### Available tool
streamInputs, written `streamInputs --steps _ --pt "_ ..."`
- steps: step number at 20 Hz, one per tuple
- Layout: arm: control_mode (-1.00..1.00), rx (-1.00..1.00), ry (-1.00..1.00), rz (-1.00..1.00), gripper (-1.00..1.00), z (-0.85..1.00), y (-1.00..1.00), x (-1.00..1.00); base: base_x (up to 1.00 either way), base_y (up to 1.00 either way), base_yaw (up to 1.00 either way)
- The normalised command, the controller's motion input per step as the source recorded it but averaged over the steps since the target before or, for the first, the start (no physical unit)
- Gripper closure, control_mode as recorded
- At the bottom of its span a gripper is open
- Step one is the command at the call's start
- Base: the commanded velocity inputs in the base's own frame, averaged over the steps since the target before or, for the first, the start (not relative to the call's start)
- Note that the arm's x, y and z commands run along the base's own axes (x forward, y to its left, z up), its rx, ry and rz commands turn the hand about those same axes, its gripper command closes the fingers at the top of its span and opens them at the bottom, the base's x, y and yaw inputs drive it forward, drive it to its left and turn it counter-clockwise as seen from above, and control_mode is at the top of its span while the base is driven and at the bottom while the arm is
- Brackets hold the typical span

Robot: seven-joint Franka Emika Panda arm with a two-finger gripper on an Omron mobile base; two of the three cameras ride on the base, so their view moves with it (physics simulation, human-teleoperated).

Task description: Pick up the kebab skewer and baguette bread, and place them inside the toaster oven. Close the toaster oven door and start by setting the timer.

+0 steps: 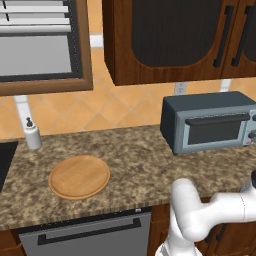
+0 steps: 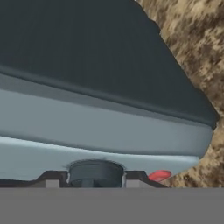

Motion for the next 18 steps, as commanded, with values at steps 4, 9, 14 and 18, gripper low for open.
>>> streamInputs --steps 4,9,14,18 --pt "-1.00 0.00 -0.04 -0.43 1.00 -0.29 1.00 0.14 0.00 0.00 0.00" --pt "-1.00 0.00 -0.02 -0.44 1.00 -0.23 1.00 0.33 0.00 0.00 0.00" --pt "-1.00 0.01 -0.01 -0.45 1.00 -0.34 1.00 0.15 0.00 0.00 0.00" --pt "-1.00 0.00 0.00 -0.41 1.00 -0.06 0.70 0.67 0.00 0.00 0.00"
